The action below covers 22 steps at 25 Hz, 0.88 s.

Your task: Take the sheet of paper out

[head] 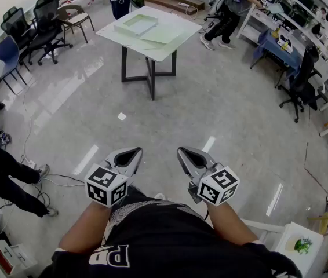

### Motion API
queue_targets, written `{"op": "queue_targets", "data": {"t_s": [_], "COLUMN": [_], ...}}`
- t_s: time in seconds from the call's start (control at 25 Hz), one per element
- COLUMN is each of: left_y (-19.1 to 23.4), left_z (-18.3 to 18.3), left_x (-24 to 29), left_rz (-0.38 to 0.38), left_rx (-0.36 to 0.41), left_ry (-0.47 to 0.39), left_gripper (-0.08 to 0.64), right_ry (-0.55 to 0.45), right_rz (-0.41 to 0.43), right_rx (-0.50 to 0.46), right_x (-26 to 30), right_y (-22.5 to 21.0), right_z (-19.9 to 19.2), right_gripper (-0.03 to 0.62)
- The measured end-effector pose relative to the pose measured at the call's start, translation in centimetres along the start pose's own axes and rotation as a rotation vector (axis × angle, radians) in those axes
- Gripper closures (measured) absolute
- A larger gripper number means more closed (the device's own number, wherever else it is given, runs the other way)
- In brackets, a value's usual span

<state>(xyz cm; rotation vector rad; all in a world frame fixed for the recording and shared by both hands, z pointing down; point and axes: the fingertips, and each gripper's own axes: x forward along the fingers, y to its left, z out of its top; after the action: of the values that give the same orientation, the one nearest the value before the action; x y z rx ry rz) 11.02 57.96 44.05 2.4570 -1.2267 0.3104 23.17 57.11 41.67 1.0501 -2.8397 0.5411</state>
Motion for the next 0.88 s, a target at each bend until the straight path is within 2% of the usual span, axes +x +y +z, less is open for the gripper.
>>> {"op": "queue_targets", "data": {"t_s": [0.64,0.88], "left_y": [-0.2,0.1], "left_z": [-0.3,-0.5], "left_x": [0.2,0.8], "left_rz": [-0.001,0.011], "left_rx": [0.01,0.001], "left_ry": [0.019,0.028], "left_gripper": [0.503,0.503], "right_ry": [-0.014,0.015], "right_rz": [0.016,0.011], "right_rx": [0.006,-0.017], "right_x": [-0.3,-0.1], "right_y": [-0.1,-0.3], "right_z": [0.1,-0.5], "right_gripper": [0.598,0.598]}}
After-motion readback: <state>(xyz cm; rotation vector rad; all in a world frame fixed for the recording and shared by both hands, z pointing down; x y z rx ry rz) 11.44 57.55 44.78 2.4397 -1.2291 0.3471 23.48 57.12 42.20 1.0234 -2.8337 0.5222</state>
